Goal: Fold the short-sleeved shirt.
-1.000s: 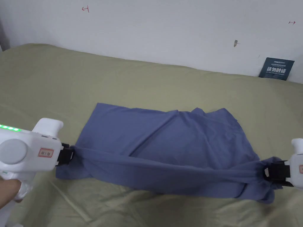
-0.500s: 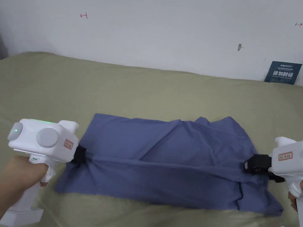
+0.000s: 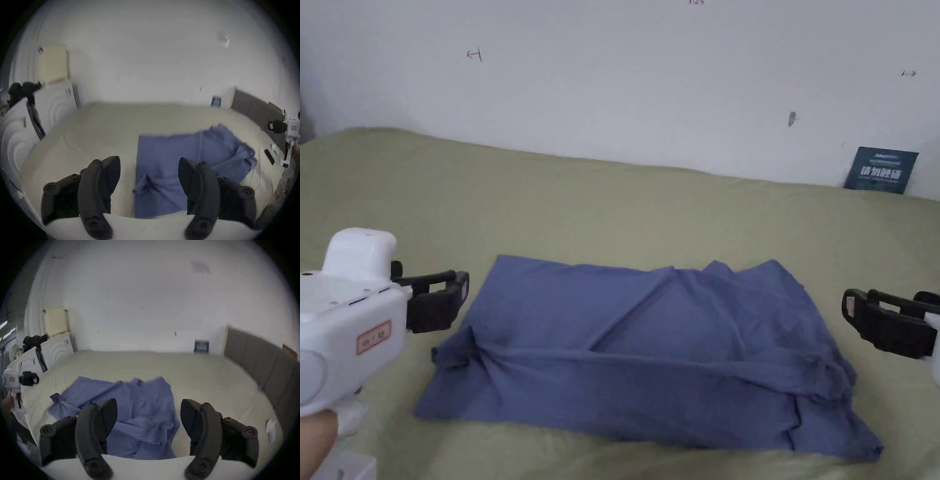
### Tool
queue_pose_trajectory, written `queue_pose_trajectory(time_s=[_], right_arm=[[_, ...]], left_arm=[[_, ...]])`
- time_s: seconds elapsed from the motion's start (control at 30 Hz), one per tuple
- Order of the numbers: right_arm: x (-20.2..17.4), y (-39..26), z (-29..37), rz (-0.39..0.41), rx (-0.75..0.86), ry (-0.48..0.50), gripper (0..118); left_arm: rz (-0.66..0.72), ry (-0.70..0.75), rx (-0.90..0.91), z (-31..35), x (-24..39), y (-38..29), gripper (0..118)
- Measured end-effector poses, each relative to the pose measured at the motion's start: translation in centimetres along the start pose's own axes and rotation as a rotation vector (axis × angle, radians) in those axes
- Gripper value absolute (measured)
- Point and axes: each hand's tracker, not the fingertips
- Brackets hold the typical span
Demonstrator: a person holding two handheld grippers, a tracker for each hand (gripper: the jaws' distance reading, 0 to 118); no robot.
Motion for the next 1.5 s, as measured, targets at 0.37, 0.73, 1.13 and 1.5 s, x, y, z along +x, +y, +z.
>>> queue_pose_trajectory(time_s=[0.37, 0.73, 1.13, 1.5], right_arm=[[-7.0, -8.5, 10.3, 0.037, 0.044, -0.130, 0], [-7.1, -11.4, 11.3, -0.041, -0.070, -0.071, 0], [-4.4, -11.6, 9.5, -0.043, -0.115, -0.078, 0], [-3.6, -11.3, 8.3, -0.012, -0.154, -0.083, 0]], left_arm=[[0.071, 0.102, -0.071, 8.6, 3.9, -8.3, 0], [0.183, 0.062, -0.226, 6.0, 1.8, -9.2, 0], [0.203, -0.068, -0.586, -8.7, -2.2, -7.9, 95], [0.181, 0.114, -0.688, -11.5, -1.9, -10.0, 43]])
